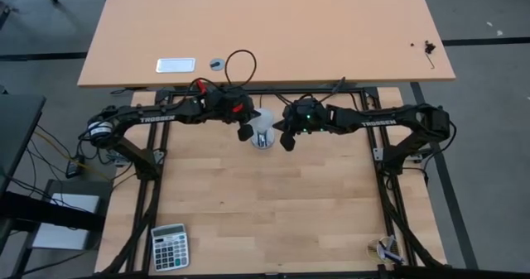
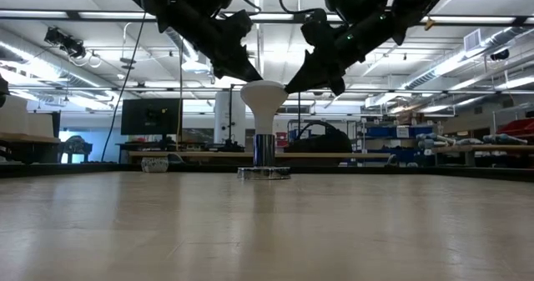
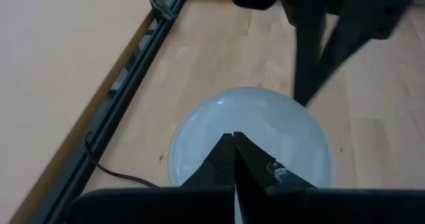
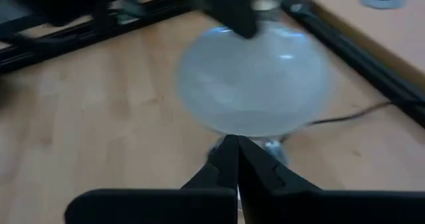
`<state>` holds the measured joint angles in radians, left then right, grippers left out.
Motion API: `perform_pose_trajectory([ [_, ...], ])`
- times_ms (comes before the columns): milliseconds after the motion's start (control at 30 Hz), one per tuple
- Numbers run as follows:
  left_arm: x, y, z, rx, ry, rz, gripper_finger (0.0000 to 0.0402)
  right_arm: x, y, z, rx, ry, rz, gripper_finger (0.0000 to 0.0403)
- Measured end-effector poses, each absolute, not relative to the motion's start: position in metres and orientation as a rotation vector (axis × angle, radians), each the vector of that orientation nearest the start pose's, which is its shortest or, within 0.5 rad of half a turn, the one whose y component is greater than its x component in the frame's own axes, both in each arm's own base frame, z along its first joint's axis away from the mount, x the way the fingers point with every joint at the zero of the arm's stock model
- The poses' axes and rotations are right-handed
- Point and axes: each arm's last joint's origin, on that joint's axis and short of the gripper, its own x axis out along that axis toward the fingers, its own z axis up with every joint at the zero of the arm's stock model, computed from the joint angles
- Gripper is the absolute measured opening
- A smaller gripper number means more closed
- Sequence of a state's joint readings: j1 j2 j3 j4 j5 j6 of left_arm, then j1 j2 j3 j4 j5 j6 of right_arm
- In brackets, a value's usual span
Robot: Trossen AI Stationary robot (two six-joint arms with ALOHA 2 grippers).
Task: Screw lightbulb
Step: Remove the lightbulb from the lamp
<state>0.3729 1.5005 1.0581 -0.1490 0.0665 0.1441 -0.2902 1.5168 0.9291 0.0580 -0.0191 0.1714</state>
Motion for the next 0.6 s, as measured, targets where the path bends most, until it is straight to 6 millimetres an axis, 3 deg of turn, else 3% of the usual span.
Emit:
perform_pose_trajectory([
  [233, 0.308, 0.116, 0.262, 0.002, 0.588, 0.218, 0.0000, 0.302, -0.107, 0.238, 0.256, 0.500, -0.457, 0.0009],
  [433, 0.308, 0.117, 0.262, 0.007, 0.592, 0.226, 0.0000, 0.307, -0.082, 0.252, 0.219, 0.442, -0.223, 0.0009],
  [600, 0.308, 0.117, 0.262, 0.011, 0.593, 0.228, 0.0000, 0.313, -0.067, 0.247, 0.197, 0.465, -0.150, 0.0009],
])
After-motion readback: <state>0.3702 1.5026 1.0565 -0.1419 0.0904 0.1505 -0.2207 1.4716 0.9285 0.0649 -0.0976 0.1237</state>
